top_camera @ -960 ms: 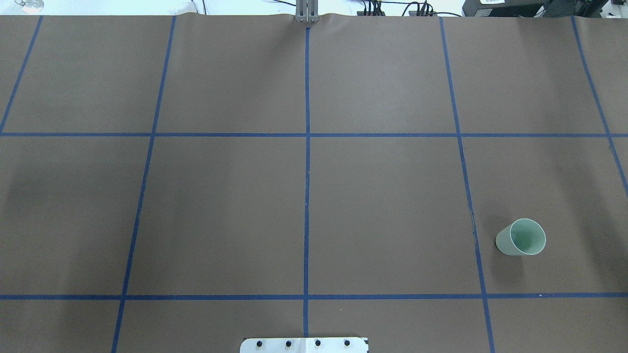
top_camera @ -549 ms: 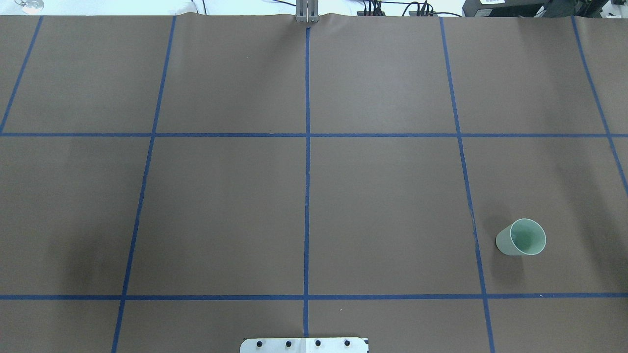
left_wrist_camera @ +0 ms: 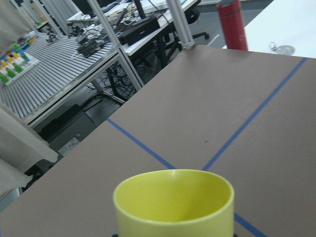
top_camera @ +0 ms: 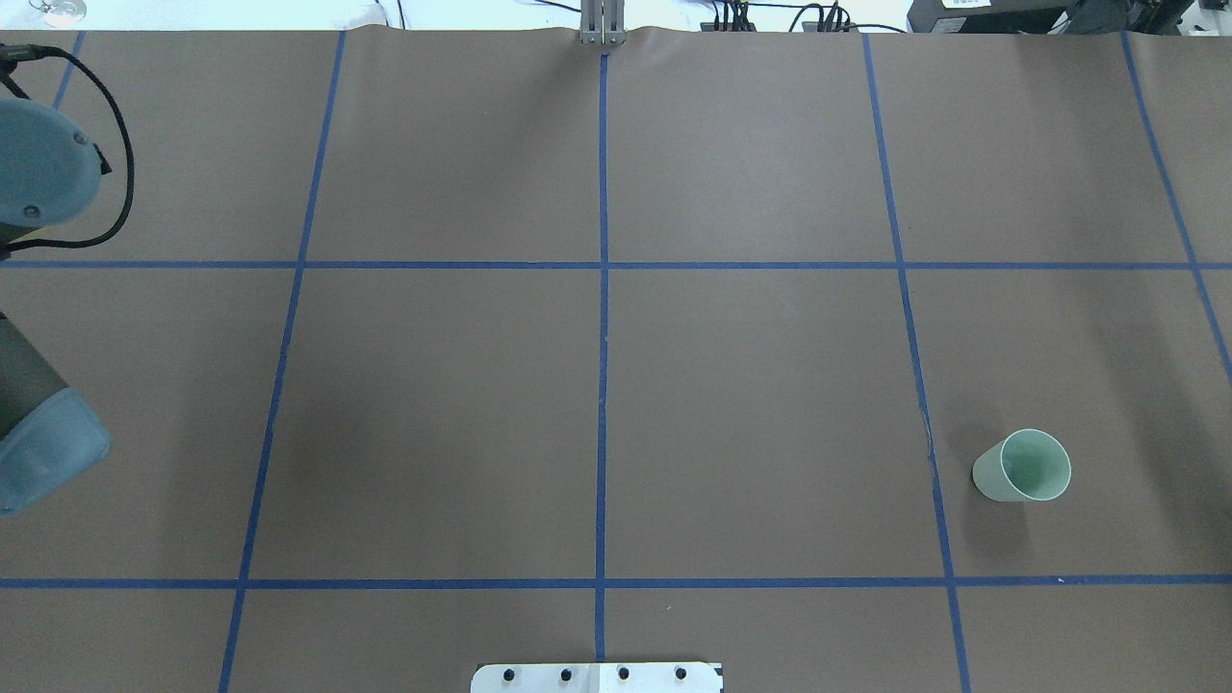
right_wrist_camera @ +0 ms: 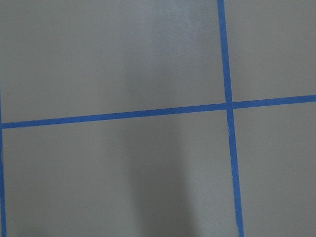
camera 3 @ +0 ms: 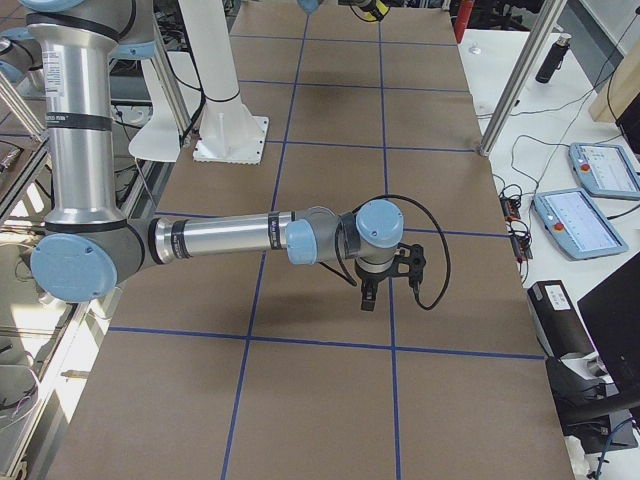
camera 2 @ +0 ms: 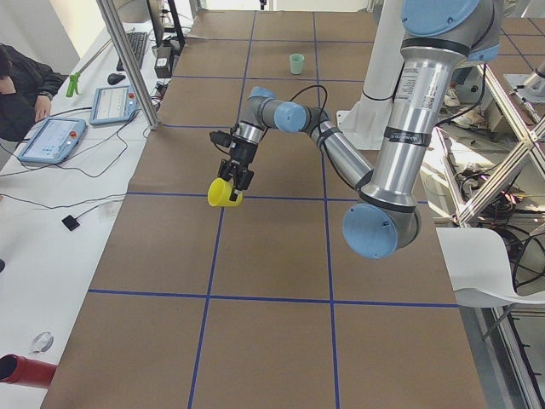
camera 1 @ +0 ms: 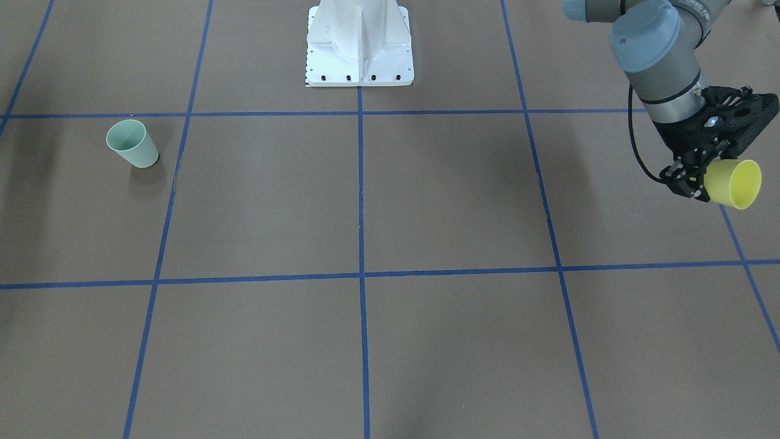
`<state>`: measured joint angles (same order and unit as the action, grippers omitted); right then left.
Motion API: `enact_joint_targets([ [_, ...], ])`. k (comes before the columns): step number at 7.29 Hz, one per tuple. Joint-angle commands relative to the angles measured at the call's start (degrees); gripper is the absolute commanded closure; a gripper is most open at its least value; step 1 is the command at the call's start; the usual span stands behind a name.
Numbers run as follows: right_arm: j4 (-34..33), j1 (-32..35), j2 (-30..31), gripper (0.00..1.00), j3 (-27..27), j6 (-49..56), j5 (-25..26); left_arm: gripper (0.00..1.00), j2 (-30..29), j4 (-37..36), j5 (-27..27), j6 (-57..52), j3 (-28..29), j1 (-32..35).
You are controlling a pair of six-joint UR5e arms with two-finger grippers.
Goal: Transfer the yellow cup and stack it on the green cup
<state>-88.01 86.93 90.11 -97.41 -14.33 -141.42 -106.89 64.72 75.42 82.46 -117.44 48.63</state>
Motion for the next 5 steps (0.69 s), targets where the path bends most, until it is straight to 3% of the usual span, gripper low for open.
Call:
enact_joint_targets([
  [1, 2.3, 0.0, -0.2, 0.00, 0.6, -0.1, -0.1, 0.94, -3.2, 14.9, 0.6, -1.6, 0.0, -0.5],
  [3, 5.4, -0.4, 0.3, 0.01, 0.4, -0.3, -0.1, 0.96, -3.1, 32.0, 0.8, -18.5, 2.7, -3.3],
  [4, 5.5, -1.6, -0.4, 0.01, 0.3, -0.9, -0.1, 1.00, -2.7, 40.0, 2.9, -21.5, 3.4, -3.4],
  [5, 5.4, -2.9, -1.5, 0.01, 0.4, -1.3, -0.1, 1.00, -2.7, 47.3, 8.5, -25.3, 5.7, -4.1],
])
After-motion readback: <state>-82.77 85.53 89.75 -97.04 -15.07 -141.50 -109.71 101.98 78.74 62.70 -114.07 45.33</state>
